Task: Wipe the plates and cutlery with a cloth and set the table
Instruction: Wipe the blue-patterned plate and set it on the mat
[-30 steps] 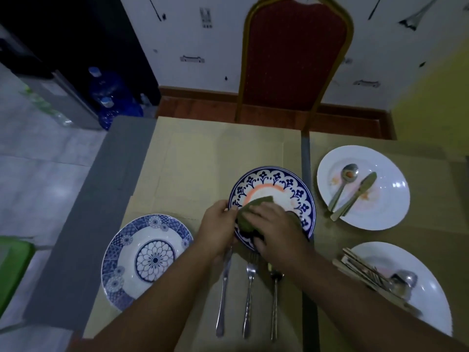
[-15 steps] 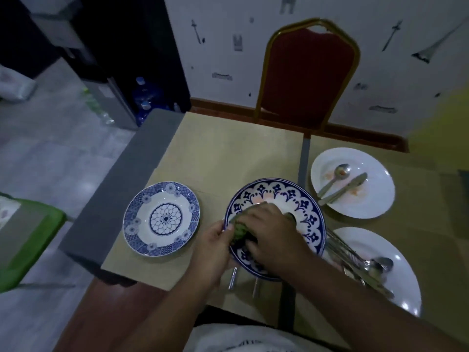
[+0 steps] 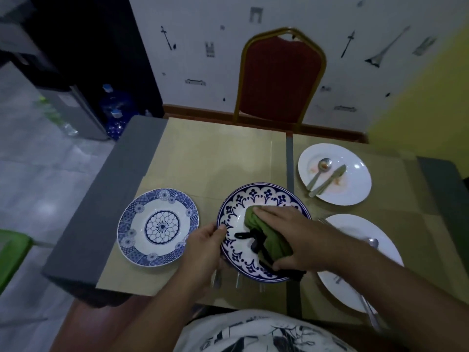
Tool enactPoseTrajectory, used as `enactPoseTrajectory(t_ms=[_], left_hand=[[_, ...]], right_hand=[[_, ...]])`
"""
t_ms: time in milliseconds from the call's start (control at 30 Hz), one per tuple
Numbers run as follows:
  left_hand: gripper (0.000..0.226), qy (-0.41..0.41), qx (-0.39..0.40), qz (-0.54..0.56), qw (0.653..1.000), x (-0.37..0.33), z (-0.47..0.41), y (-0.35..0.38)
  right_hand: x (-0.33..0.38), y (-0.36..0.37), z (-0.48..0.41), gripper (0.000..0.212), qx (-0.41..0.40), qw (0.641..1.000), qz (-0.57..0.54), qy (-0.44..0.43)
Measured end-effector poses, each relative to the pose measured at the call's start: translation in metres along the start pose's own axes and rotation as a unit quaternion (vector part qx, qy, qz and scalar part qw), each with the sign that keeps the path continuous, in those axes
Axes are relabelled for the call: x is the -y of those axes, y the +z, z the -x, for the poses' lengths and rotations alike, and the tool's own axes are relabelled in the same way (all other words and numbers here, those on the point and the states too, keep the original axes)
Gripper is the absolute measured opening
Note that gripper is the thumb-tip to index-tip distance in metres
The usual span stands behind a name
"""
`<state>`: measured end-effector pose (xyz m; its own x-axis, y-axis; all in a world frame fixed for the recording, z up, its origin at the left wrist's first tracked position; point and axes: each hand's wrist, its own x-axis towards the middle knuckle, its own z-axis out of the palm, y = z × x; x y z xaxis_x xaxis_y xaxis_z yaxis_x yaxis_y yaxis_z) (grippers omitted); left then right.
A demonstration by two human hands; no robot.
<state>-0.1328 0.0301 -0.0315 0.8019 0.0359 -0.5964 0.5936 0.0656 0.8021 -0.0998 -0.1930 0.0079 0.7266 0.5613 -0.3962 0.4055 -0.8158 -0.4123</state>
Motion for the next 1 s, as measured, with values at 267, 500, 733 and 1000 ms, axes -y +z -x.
enactPoseTrajectory(t_ms=[267, 500, 733, 1000], left_hand=[[0.024, 0.024, 0.013, 0.004, 1.0, 0.003, 0.017, 0.004], [0.024, 0.04, 0.019, -0.041, 0.998, 0.002, 0.015, 0.002], [0.022, 0.02, -0.016, 0.027, 0.999, 0.01, 0.02, 0.0], [0.023, 0.023, 0.023, 0.001, 0.999, 0.006, 0.027, 0.017]], right_hand=[[0.015, 0.01, -0.035, 0.067, -0.267, 0.962, 0.024, 0.053], [0.035, 0.049, -0.004, 0.06, -0.201, 0.978, 0.001, -0.053], [0.002, 0.024, -0.014, 0.056, -0.273, 0.96, 0.001, 0.069], [0.03, 0.051, -0.026, 0.061, -0.262, 0.964, -0.038, -0.008]])
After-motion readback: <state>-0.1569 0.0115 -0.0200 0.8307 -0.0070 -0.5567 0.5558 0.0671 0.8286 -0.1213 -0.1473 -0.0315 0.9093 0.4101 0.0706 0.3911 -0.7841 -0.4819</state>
